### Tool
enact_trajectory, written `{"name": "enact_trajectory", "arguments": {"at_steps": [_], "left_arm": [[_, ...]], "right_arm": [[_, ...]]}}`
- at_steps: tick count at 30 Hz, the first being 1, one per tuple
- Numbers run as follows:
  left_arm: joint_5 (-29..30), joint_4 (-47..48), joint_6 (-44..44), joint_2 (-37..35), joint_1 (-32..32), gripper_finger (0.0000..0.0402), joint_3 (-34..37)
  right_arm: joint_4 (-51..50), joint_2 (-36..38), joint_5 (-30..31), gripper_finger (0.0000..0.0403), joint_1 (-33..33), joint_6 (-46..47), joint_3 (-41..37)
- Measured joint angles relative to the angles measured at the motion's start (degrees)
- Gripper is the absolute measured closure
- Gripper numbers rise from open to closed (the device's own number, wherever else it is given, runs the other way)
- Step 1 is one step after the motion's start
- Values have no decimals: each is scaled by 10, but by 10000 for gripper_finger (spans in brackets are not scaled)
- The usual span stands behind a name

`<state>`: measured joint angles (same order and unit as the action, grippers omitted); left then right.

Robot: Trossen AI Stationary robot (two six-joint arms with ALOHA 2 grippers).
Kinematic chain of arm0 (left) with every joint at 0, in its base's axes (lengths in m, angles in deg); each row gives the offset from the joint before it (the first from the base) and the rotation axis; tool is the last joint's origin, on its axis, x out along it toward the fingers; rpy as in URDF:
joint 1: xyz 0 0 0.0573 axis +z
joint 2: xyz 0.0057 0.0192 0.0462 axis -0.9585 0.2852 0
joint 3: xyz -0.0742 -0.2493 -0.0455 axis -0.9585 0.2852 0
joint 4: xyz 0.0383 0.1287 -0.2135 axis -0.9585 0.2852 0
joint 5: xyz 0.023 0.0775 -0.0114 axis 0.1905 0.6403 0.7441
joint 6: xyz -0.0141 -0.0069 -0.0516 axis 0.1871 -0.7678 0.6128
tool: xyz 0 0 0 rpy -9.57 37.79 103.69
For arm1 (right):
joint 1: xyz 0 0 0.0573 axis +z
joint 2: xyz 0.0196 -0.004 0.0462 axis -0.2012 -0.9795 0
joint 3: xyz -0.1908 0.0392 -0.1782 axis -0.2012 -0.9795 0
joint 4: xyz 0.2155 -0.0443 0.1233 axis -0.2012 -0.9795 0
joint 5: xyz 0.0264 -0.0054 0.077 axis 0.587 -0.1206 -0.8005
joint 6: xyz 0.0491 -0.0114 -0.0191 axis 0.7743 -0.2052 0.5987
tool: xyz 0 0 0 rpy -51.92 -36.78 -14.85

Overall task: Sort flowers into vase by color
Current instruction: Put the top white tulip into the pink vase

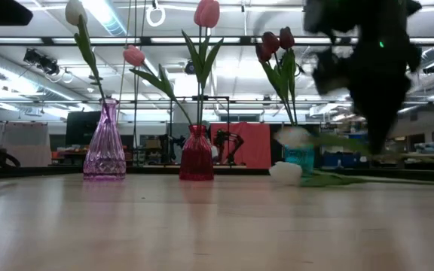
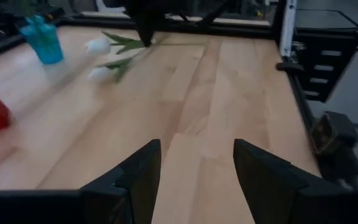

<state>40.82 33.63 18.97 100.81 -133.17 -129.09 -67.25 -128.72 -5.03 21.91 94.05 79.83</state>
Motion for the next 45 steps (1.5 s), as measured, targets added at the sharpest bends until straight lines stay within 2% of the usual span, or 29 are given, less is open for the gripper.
{"name": "enact_trajectory", "arguments": {"at_steps": [8,12,16,19,22,26,34,37,45], "left_arm": [[16,-16,-1,10,-1,195,0],[20,-35,-19,10,0,195,0],[26,-35,-19,10,0,195,0],[30,-34,-16,10,0,195,0],[30,-37,-14,10,-3,195,0],[26,-50,-12,10,-11,195,0],[20,-73,-11,10,-23,195,0],[12,-76,-8,10,-31,195,0],[6,-77,19,10,-70,195,0]], "right_arm": [[233,0,20,392,49,-149,93],[440,0,49,392,58,-257,96],[622,-5,119,391,63,-357,97],[730,-22,149,391,65,-435,97],[817,-47,150,390,63,-495,99],[851,-101,164,390,59,-541,141],[845,-245,226,389,43,-642,303],[851,-287,243,389,27,-652,356],[901,-348,255,389,-17,-678,398]]}}
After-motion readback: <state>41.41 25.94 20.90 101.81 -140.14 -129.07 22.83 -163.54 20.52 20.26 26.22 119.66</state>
